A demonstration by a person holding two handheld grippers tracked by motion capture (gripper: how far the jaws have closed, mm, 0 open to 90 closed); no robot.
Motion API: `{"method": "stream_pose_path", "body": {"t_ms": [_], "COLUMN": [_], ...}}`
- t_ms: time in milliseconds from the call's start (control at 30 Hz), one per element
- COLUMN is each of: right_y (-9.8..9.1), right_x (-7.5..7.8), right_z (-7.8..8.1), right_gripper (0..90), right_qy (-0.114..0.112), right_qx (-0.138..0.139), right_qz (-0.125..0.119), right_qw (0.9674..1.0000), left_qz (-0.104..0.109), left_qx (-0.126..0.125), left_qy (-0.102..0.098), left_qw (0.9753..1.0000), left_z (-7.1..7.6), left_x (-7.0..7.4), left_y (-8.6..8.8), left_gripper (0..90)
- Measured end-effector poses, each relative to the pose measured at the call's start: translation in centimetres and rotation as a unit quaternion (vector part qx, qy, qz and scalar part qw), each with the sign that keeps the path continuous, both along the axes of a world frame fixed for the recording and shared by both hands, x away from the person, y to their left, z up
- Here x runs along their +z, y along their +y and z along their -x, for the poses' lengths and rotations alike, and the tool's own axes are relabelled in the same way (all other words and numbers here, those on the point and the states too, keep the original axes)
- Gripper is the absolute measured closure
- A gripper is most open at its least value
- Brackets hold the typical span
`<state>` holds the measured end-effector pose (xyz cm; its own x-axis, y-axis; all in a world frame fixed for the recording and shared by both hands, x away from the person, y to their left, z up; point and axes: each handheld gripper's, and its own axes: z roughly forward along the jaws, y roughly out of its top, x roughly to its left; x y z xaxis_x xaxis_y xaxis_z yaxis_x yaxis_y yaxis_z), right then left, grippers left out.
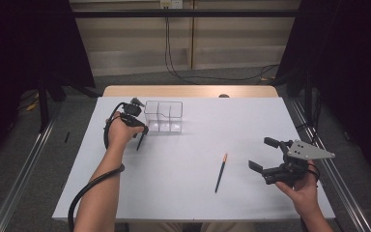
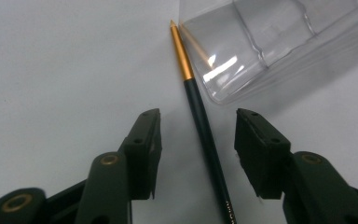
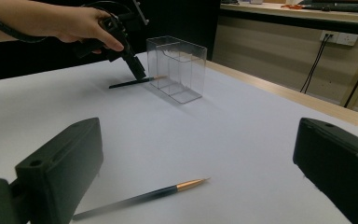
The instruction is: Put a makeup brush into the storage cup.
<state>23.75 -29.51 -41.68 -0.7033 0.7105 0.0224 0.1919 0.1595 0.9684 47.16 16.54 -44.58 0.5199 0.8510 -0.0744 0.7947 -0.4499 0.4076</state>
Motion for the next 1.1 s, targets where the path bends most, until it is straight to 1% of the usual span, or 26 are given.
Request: {"method": "stream_pose_path", "body": {"t_ms": [67,100,133,167,200,233,367,400,467,600,633,733,767,867,900,933,1033,1100], "right_y": [-0.02,-0.02,-0.02,-0.02,-0.01,-0.01,-0.01,0.00,0.01,-0.01,-0.01,0.00,0.01,0.05,0.06,0.07,0.08,0.08], "right_x": [-0.01,-0.01,-0.02,-0.02,-0.01,0.00,0.00,-0.01,-0.03,-0.02,-0.02,-0.01,-0.01,0.00,0.00,0.00,-0.01,-0.02], "right_z": [-0.02,-0.02,-0.03,-0.03,-0.03,-0.03,-0.05,-0.06,-0.07,-0.07,-0.09,-0.08,-0.07,-0.05,-0.05,-0.05,-0.07,-0.07], "right_gripper": [1.0,1.0,1.0,1.0,1.1,1.0,1.0,1.0,1.0,1.0,1.0,1.0,1.0,1.0,1.0,1.0,1.1,1.0], "right_qy": [0.000,0.000,0.000,0.000,0.000,0.000,-0.001,-0.001,-0.001,0.000,-0.001,-0.001,-0.001,-0.001,-0.001,-0.001,-0.002,-0.002], "right_qx": [0.001,0.000,0.000,0.001,0.000,0.000,0.001,0.000,0.002,0.000,0.001,0.000,0.000,0.001,0.001,0.001,0.001,0.002], "right_qz": [0.000,0.000,0.000,0.000,0.001,0.000,0.000,0.001,0.000,0.000,0.001,0.002,0.002,0.002,0.001,0.001,0.001,0.001], "right_qw": [1.0000,1.0000,1.0000,1.0000,1.0000,1.0000,1.0000,1.0000,1.0000,1.0000,1.0000,1.0000,1.0000,1.0000,1.0000,1.0000,1.0000,1.0000], "left_qz": [-0.002,0.000,0.000,0.004,0.005,0.004,-0.006,-0.005,-0.003,-0.006,-0.008,-0.011,-0.009,-0.005,-0.007,-0.005,-0.005,-0.013], "left_qx": [0.003,0.003,0.003,0.007,0.007,0.010,0.012,0.017,0.020,0.025,0.028,0.034,0.038,0.044,0.043,0.048,0.049,0.047], "left_qy": [-0.002,0.002,0.002,0.011,0.012,0.009,0.019,0.021,0.020,0.019,0.022,0.023,0.022,0.025,0.025,0.023,0.025,0.025], "left_qw": [1.0000,1.0000,1.0000,0.9999,0.9999,0.9999,0.9997,0.9996,0.9996,0.9995,0.9993,0.9991,0.9990,0.9987,0.9987,0.9986,0.9985,0.9985], "left_z": [-0.02,-0.05,-0.05,-0.04,-0.04,-0.02,-0.08,-0.08,-0.09,-0.12,-0.10,-0.07,-0.04,-0.06,-0.07,-0.07,-0.10,-0.14], "left_x": [-0.04,-0.10,-0.10,-0.24,-0.30,-0.41,-0.57,-0.60,-0.60,-0.59,-0.55,-0.57,-0.61,-0.59,-0.61,-0.66,-0.64,-0.62], "left_y": [0.03,0.05,0.05,0.02,0.00,-0.06,-0.09,-0.10,-0.12,-0.06,-0.02,0.18,0.23,0.37,0.42,0.41,0.38,0.25], "left_gripper": [53.5,54.6,55.9,56.9,58.4,58.6,62.1,63.1,64.2,67.6,69.1,75.5,77.9,80.5,81.4,82.6,83.5,83.7]}}
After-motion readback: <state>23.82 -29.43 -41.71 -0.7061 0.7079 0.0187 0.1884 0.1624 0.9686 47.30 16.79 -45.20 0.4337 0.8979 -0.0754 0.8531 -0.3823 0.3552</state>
